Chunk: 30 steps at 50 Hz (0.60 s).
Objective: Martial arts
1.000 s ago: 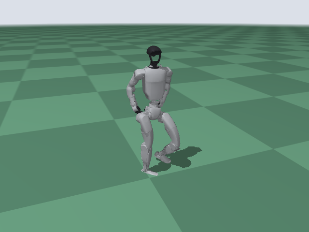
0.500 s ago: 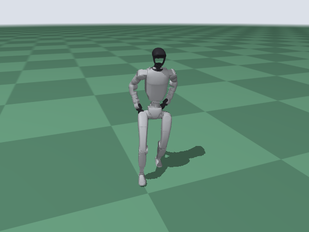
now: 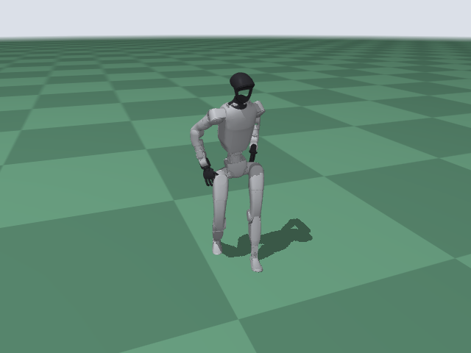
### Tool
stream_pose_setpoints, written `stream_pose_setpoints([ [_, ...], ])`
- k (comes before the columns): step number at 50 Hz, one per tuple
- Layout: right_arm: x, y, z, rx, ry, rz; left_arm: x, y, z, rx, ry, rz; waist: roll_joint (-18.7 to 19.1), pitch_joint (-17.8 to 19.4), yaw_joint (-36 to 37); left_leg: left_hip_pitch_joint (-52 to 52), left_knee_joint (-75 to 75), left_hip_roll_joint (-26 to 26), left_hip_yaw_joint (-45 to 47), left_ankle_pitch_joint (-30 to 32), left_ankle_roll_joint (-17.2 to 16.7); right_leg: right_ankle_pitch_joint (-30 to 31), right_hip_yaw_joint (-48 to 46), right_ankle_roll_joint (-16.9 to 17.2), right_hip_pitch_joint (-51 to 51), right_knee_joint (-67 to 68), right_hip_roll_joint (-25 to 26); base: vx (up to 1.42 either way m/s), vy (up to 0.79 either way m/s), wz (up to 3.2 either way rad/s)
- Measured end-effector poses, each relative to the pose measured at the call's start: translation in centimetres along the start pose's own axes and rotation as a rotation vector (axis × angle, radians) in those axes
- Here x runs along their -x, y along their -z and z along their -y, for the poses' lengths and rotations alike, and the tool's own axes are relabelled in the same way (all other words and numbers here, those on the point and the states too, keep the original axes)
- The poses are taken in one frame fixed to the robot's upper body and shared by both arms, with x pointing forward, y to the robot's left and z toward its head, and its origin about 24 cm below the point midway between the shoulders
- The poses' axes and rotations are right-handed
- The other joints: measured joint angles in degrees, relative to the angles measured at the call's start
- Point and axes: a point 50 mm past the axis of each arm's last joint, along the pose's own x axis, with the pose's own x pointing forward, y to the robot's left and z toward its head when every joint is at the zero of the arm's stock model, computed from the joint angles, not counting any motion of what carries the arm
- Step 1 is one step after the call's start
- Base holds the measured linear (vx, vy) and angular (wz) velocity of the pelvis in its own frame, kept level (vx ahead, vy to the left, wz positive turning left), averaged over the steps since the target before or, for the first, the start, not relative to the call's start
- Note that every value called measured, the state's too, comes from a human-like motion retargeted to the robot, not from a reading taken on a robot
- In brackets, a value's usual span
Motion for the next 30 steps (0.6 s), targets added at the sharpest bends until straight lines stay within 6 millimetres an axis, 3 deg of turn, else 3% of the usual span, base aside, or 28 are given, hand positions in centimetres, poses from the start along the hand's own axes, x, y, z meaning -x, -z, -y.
stream_pose_setpoints([
  [6,0.2,1.0,0.7,0.048,0.085,-0.044,-0.2,-0.3,-0.8,0.020,-0.020,0.007,2.87,-1.06,-0.38,-3.95,4.97,4.09,6.86,-2.07,-0.75,3.78,-6.10,1.45,-2.79,-6.96,0.92,-0.44,-0.06,0.32],
  [12,0.6,1.2,0.1,0.017,0.113,-0.071,-0.3,-0.2,-0.8,0.007,0.031,-0.012,4.68,-3.77,-2.09,-7.03,32.45,11.29,12.92,-16.54,2.41,8.43,-7.73,3.77,-4.14,-12.41,2.54,-0.29,0.05,-0.03],
  [15,0.8,0.8,-0.6,-0.005,0.097,-0.059,-0.3,-0.3,-0.8,-0.004,0.064,-0.017,7.54,-5.64,-2.86,-6.33,47.59,18.69,12.68,-24.22,3.30,10.42,-8.10,4.01,-4.47,-14.54,6.46,-0.20,0.12,-0.44],
  [18,1.0,0.4,-1.3,-0.020,0.070,-0.040,-0.5,-0.7,-0.7,-0.015,0.099,-0.005,11.57,-8.11,-3.71,-3.31,54.77,25.99,10.87,-27.95,2.46,13.31,-8.65,3.79,-4.87,-17.96,11.60,-0.17,0.14,-0.59],
  [20,1.2,0.5,-1.0,-0.019,0.061,-0.037,-0.8,-1.4,-0.8,-0.016,0.128,0.021,16.93,-10.21,-3.60,-0.59,55.73,32.41,9.25,-29.86,0.49,23.65,-8.76,3.14,2.75,-37.65,19.94,-0.12,0.15,-0.71],
  [22,1.4,0.2,-1.7,-0.024,0.042,-0.029,-0.9,-1.7,-0.5,-0.024,0.140,0.037,19.37,-11.15,-4.75,1.37,55.77,35.24,8.47,-30.62,-0.91,26.08,-9.13,3.25,2.64,-39.62,22.06,-0.20,0.16,-0.47],
  [26,1.4,0.1,-1.6,0.000,0.046,-0.014,-1.3,-3.0,-0.6,-0.041,0.137,0.096,23.04,-12.77,-7.15,4.79,51.62,36.34,8.13,-32.79,-3.50,30.32,-9.53,3.83,3.22,-44.75,24.02,-0.17,0.16,-0.26],
  [28,1.1,0.1,-0.8,0.023,0.073,-0.004,-1.5,-3.8,-1.0,-0.049,0.110,0.134,22.38,-12.54,-9.15,7.79,45.84,32.59,9.13,-32.63,-3.43,30.99,-9.74,4.76,3.23,-45.46,21.35,-0.16,0.18,-0.02],
  [30,1.0,-0.1,-0.6,0.025,0.088,0.004,-1.5,-4.1,-1.3,-0.052,0.084,0.148,23.34,-12.47,-10.08,8.39,44.96,32.42,9.37,-34.02,-3.87,32.48,-9.89,5.32,3.05,-45.92,21.22,-0.21,0.18,-0.22],
])
